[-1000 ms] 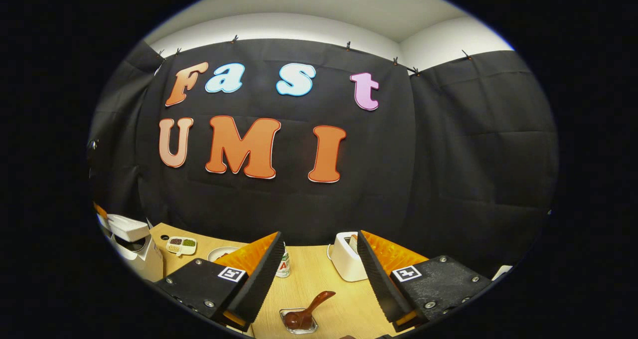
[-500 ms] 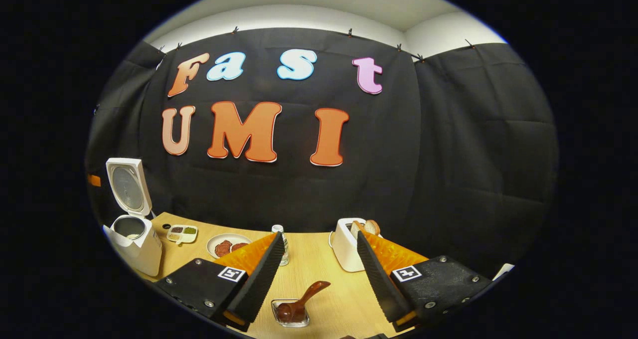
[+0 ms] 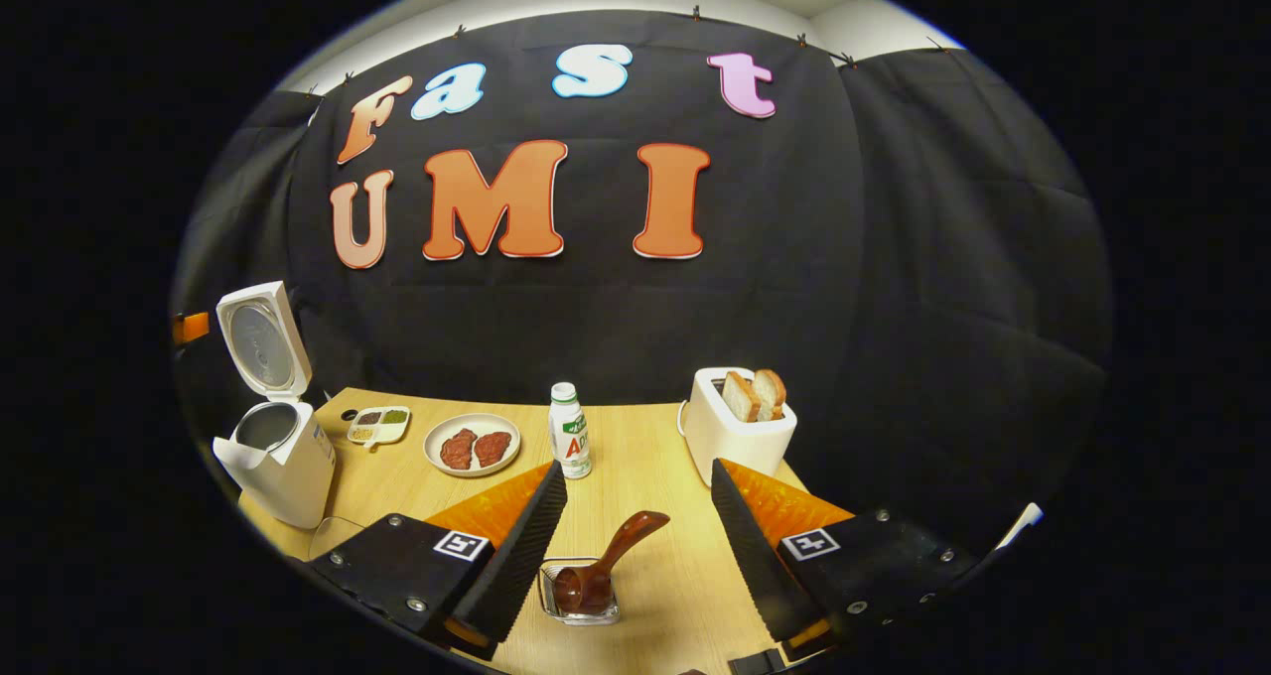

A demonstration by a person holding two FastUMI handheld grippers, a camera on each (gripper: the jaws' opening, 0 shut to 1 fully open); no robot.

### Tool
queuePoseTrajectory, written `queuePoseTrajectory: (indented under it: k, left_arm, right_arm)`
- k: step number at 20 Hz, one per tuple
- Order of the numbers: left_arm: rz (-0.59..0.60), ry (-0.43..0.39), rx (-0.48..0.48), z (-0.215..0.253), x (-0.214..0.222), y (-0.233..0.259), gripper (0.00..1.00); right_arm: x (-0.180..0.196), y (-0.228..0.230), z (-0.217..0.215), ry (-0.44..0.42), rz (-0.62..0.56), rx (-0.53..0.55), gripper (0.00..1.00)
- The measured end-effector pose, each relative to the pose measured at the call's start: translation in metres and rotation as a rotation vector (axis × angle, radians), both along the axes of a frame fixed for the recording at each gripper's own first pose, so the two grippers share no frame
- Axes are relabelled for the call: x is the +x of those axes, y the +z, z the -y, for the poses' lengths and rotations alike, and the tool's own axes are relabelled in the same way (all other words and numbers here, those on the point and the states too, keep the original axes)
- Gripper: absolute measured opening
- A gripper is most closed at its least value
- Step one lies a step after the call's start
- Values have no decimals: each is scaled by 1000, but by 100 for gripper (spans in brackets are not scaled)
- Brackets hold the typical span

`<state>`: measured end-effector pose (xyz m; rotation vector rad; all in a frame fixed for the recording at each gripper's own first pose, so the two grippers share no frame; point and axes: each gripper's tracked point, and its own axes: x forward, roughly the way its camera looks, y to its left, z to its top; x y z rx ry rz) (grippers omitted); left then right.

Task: Close the left gripper, press the button to open the rice cooker; take a wooden spoon from the chopstick holder with the right hand, scoop a spoonful of rice and pour it into the rice cooker, then put the wooden spoon back into the chopstick holder.

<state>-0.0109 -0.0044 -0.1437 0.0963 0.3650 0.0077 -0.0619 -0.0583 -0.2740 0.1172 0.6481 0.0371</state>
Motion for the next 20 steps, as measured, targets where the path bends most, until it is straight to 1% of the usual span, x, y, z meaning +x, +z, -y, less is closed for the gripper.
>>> queuePoseTrajectory:
  k: [2, 3, 4, 5, 9, 10, 13, 14, 15, 16, 17, 18, 19, 20]
  left_arm:
    - [8, -8, 17, 12, -7, 2, 77]
    - [10, -6, 29, 16, -10, 3, 80]
    - [12, -6, 40, 20, -16, 3, 88]
    - [15, 1, 50, 22, -20, 5, 89]
    - [-2, 43, 74, 25, -38, 1, 99]
    - [-9, 55, 79, 24, -45, 0, 97]
    - [-34, 84, 89, 26, -59, -7, 97]
    - [-43, 88, 89, 27, -64, -9, 97]
    - [-50, 92, 90, 29, -67, -10, 97]
    - [-59, 95, 95, 30, -70, -13, 97]
    - [-67, 98, 99, 32, -71, -13, 97]
    - [-74, 96, 102, 36, -72, -15, 97]
    - [-79, 90, 104, 41, -72, -16, 97]
    - [-82, 81, 106, 45, -72, -16, 94]
  right_arm:
    - [0, -21, -5, 13, -45, 43, 92]
    - [1, -33, -7, 14, -72, 61, 92]
    - [1, -48, -6, 12, -103, 78, 89]
    - [2, -59, -9, 15, -128, 96, 89]
    - [0, -99, -13, 16, -220, 169, 87]
    - [-1, -109, -14, 18, -242, 189, 86]
    - [-4, -139, -19, 16, -320, 258, 83]
    - [-2, -145, -22, 8, -340, 294, 78]
    - [-2, -150, -23, -1, -354, 333, 75]
    - [0, -152, -25, -7, -362, 371, 69]
    - [1, -154, -27, -8, -369, 398, 66]
    - [2, -158, -30, -3, -376, 414, 53]
    - [4, -161, -33, 3, -384, 425, 57]
    - [5, -162, -38, 13, -391, 442, 50]
